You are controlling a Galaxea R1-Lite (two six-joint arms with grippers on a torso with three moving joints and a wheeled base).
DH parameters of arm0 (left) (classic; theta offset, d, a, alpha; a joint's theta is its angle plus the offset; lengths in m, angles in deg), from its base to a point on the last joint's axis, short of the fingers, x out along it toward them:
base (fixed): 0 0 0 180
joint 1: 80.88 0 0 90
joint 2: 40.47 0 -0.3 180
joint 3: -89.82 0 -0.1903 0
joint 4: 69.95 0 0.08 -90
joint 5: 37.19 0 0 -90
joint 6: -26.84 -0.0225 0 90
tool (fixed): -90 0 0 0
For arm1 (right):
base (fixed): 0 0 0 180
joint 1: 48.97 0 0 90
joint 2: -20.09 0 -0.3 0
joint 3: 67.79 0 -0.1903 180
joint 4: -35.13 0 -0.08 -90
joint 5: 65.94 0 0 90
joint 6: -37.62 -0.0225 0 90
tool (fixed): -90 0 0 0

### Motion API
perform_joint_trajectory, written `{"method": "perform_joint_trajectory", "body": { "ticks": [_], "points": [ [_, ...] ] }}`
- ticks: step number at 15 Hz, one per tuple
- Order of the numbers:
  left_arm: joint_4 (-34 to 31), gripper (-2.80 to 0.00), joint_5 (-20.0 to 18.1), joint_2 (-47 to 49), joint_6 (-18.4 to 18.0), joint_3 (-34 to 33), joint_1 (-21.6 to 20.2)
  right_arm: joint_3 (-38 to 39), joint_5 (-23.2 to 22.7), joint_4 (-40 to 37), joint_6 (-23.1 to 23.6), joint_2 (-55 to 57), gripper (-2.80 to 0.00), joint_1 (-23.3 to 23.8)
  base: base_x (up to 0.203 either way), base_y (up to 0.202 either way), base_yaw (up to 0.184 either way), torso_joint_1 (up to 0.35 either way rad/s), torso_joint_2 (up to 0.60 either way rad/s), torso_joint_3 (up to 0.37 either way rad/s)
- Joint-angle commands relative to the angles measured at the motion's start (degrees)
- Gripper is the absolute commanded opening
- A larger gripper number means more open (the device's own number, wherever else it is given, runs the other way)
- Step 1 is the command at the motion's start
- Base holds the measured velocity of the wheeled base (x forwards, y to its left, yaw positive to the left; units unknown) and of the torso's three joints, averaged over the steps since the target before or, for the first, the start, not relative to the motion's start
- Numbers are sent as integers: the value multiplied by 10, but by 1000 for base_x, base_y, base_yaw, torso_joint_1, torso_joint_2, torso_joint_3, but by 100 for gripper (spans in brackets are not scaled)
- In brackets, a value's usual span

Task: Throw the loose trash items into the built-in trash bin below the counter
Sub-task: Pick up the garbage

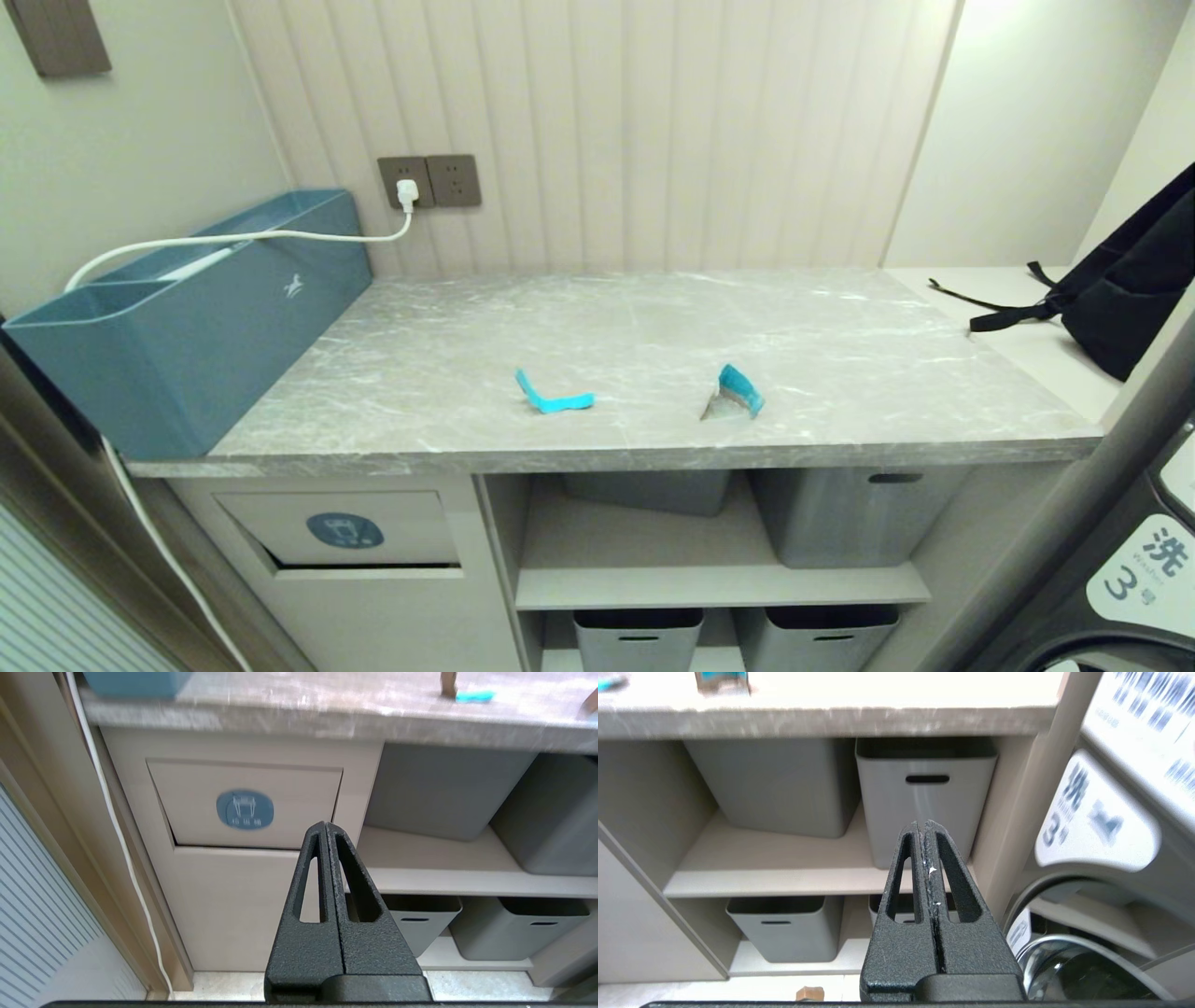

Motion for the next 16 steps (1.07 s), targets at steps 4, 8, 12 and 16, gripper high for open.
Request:
{"method": "perform_joint_trajectory", "body": {
  "ticks": [4,8,12,16],
  "points": [
    [0,-280,0,1,1,-1,0,1,0,0,0,1,-280,0,0,0,0,261,-562,-304],
    [0,-280,1,1,3,-1,0,1,-2,1,12,1,-280,0,0,0,0,244,-521,-267],
    [0,-280,1,1,3,-1,0,0,0,0,10,1,-280,0,0,0,0,22,-27,-19],
    [0,-280,1,1,3,-1,0,-63,-12,-8,32,38,-280,-1,0,0,0,0,0,0]
  ]
}}
